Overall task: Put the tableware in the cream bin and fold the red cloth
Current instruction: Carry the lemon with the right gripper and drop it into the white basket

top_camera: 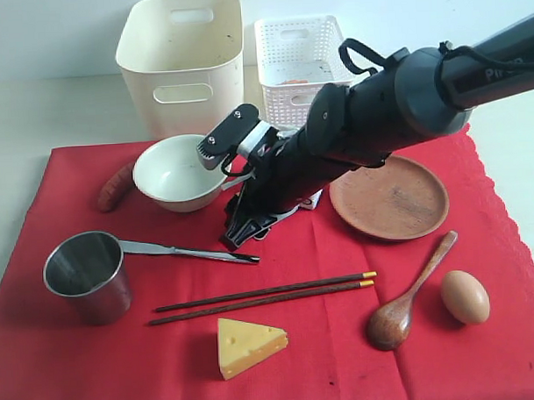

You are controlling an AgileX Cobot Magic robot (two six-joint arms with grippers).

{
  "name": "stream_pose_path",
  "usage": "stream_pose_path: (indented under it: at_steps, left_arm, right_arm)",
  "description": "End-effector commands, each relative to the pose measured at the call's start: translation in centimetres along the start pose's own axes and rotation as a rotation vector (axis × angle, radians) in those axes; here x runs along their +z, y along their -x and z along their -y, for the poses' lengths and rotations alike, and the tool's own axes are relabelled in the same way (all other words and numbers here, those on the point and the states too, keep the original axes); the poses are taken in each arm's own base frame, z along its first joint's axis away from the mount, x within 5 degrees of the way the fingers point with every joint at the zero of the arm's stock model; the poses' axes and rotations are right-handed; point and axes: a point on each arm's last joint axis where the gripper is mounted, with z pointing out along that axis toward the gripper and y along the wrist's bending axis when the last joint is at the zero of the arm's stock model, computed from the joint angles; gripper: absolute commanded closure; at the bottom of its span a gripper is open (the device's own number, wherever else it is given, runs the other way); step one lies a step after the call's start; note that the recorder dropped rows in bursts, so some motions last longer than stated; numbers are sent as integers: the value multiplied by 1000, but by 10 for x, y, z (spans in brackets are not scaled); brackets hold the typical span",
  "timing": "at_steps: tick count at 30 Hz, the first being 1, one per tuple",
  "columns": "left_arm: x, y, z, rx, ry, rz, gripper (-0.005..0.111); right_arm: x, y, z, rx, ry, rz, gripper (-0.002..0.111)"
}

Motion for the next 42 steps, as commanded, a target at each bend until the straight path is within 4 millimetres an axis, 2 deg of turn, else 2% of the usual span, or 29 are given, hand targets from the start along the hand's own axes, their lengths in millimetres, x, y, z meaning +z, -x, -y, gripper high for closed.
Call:
stream_pose_path:
  at_steps: [1,4,15,19,29,34,42]
  left_arm:
    - [0,0,0,10,2,5,106]
    - [0,0,0,10,2,5,106]
    - [0,0,0,10,2,5,106]
    - [0,0,0,10,2,5,106]
    - [0,0,0,10,2,5,106]
    - [0,0,0,10,2,5,106]
    - [0,0,0,10,2,5,106]
  right_arm:
    - [-11,7,-2,-18,11,16,99]
    - [-24,14,-3,-25,12,45,108]
    - [-74,40,2,-80,-79,203,108]
    - [-83,43,23,-50,-173,265,108]
    - [-109,45,94,107,-380,384,108]
    - [-102,44,118,139,-439,395,108]
    - [-66,50,162,175,-474,383,108]
